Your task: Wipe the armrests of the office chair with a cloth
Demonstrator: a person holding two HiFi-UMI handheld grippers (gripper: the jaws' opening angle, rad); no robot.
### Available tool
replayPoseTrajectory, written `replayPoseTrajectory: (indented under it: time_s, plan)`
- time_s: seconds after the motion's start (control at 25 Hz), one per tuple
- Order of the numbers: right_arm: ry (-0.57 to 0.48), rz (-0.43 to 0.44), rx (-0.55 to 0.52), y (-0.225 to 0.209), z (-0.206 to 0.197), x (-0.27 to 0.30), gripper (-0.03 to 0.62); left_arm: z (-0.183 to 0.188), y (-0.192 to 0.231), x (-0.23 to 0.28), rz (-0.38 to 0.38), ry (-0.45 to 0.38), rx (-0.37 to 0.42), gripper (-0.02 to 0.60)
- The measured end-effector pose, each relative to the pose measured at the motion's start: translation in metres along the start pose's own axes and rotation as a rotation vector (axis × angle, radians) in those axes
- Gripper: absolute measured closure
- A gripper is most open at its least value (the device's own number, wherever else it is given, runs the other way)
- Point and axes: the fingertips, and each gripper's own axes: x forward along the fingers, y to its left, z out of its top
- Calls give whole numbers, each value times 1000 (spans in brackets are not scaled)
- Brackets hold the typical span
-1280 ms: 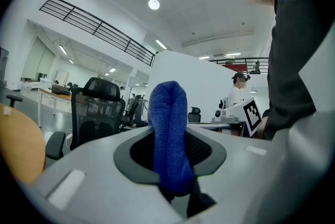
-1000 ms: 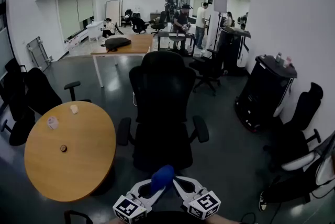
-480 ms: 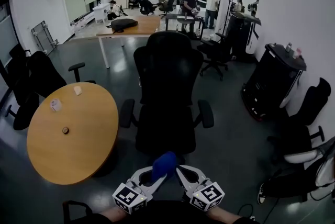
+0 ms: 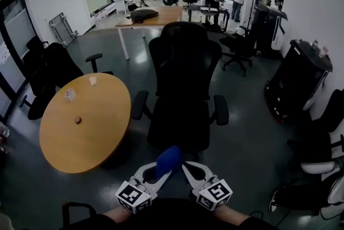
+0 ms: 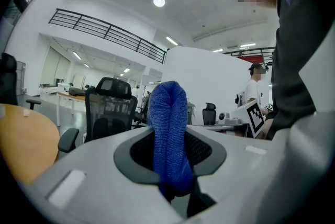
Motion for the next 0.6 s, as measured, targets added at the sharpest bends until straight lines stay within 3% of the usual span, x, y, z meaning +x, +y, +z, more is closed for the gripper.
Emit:
replayPoseTrajectory:
  time_s: [0.2, 0.36, 0.6]
  plan:
    - [9, 38, 8, -12, -2, -13, 591, 1, -12, 13, 58, 13, -18, 456]
    - [9, 38, 23, -23, -4, -24, 591, -2, -17, 23, 60, 7, -2, 456]
    - [32, 34, 45, -40, -15, -22, 591, -1, 16, 33, 120, -7, 13, 456]
